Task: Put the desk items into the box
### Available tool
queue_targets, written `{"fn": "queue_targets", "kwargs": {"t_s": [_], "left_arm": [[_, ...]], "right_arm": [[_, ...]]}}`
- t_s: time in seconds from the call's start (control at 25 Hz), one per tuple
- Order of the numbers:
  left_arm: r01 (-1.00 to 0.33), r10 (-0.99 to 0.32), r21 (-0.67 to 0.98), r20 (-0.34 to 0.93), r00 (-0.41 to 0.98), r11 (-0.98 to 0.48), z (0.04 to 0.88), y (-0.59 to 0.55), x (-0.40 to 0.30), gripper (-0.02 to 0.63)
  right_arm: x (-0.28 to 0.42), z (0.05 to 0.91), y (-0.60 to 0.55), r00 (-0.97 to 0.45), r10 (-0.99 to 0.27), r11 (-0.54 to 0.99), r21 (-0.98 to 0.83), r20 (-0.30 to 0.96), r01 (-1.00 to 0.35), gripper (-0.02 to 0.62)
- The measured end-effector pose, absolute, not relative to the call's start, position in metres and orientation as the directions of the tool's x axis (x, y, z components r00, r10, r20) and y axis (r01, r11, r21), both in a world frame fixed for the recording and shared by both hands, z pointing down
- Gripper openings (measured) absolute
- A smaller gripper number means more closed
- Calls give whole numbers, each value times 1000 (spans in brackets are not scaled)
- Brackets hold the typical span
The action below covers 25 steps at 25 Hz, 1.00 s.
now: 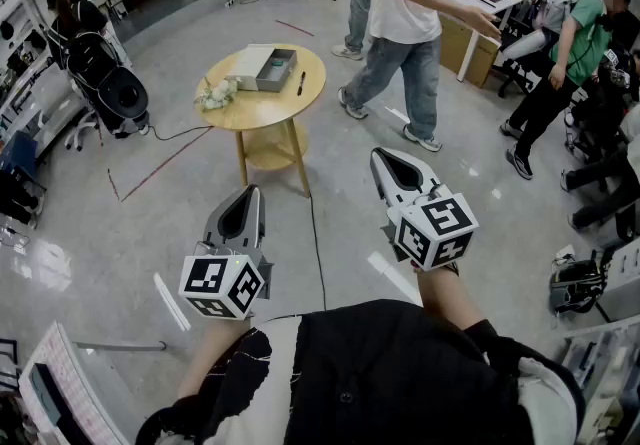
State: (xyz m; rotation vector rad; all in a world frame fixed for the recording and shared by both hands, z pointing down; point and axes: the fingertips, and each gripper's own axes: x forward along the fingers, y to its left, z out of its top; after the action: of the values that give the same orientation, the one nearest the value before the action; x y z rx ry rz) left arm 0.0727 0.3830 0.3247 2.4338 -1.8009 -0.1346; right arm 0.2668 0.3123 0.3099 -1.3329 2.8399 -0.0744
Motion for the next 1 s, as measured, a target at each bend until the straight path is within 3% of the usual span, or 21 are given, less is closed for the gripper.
{"fn": "queue_targets", "kwargs": {"t_s": [0.64, 1.0], "left_arm": [[-954, -969, 173, -15, 248, -247, 334, 347, 104, 11], [-961, -977, 192, 29, 210, -201, 363, 352, 113, 11]], "right_arm": [[295, 319, 271, -678, -735, 676, -71, 12, -734, 5], [307, 361, 267, -700, -711, 687, -141, 74, -713, 5]]}}
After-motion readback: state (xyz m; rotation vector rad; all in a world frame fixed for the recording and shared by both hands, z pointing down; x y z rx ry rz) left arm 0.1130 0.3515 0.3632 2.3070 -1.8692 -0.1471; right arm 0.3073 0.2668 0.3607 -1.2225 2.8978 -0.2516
